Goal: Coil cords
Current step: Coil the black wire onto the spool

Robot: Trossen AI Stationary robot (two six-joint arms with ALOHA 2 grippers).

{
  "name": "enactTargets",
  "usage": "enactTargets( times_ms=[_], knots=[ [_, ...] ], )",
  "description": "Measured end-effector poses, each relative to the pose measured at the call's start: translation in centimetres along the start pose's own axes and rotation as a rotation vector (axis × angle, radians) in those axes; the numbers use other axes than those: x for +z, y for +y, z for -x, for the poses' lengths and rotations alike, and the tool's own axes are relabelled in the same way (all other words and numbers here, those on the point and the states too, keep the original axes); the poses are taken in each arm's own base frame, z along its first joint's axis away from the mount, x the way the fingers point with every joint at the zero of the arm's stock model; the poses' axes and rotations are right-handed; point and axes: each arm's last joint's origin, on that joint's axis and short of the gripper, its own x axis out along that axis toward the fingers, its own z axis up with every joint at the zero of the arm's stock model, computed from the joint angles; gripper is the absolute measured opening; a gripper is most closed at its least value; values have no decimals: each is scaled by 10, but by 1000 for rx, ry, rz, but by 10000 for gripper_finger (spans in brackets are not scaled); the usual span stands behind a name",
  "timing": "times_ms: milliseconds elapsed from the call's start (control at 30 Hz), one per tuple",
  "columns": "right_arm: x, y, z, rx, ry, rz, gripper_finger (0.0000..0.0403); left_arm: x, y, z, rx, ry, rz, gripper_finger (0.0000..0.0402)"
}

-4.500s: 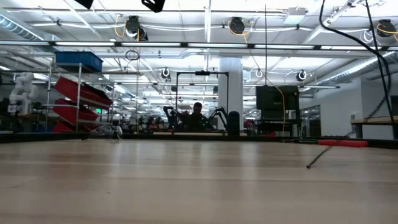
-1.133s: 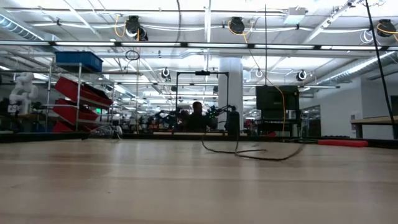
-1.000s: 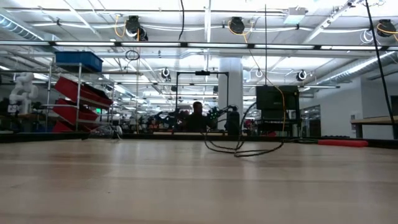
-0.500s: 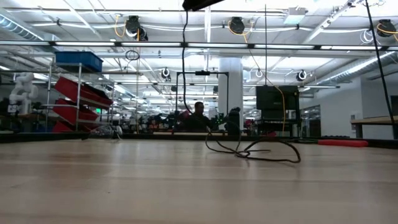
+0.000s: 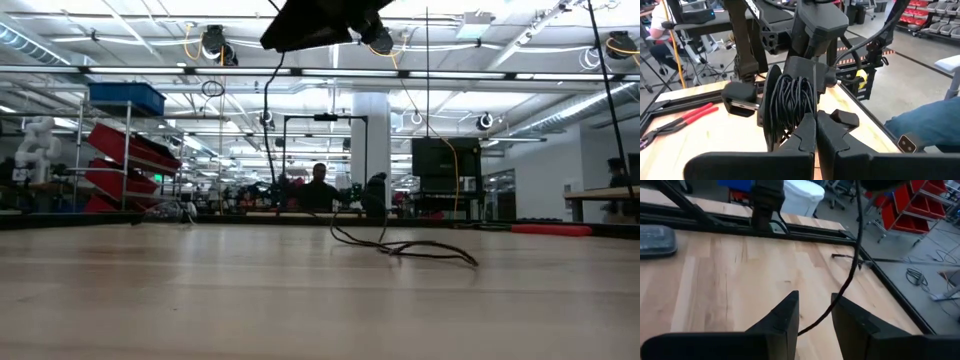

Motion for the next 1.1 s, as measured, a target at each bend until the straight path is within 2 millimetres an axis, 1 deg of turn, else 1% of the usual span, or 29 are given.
enactTargets(
  times_ms=[233,400,600,867,1000,1100],
  knots=[
    [1,2,2,0,-10,-4,73,0,0,0,7,3,0,2],
    [-1,8,9,-45,1,17,50,2,0,4,8,-9,-1,2],
    [-5,18,18,-23,17,22,5,5,-1,9,9,-30,-6,2],
    [-3,25,25,5,3,4,1,6,-1,11,12,-36,-7,2],
    [5,31,32,40,-19,24,1,6,0,11,39,-34,-7,2],
    [12,35,41,70,-31,55,1,6,0,11,40,-33,-7,2]
  ],
)
